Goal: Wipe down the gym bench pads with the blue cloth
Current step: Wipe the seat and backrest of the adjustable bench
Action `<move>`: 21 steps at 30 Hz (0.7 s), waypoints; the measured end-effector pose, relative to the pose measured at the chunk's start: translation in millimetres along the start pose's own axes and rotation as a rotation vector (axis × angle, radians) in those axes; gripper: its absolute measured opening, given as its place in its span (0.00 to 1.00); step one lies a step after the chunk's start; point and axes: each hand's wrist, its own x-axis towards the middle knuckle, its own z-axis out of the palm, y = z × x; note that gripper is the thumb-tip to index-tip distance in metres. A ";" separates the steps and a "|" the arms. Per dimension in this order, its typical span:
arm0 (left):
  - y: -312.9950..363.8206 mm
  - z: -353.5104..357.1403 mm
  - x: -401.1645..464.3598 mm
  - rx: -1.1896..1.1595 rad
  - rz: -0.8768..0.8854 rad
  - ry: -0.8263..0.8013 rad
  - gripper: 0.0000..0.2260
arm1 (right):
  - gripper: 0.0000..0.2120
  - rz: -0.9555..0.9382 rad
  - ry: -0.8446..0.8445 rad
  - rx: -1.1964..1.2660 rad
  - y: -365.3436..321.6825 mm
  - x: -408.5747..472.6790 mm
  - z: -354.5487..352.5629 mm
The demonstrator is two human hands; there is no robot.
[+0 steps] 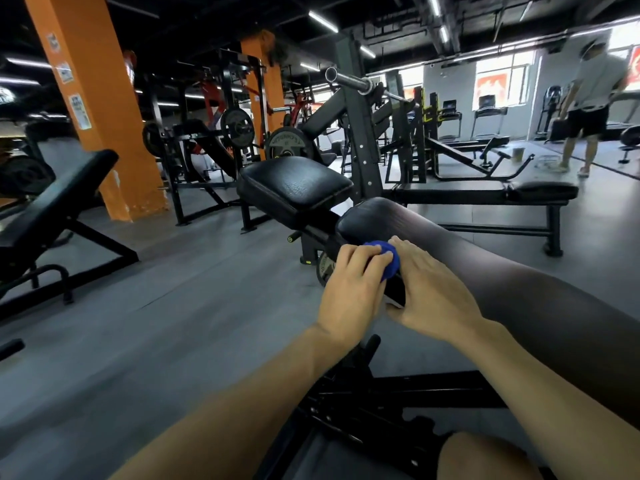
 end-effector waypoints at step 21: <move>-13.1 -36.1 10.0 -0.129 -0.003 -0.163 0.24 | 0.25 -0.188 0.159 0.369 -11.8 11.1 -28.4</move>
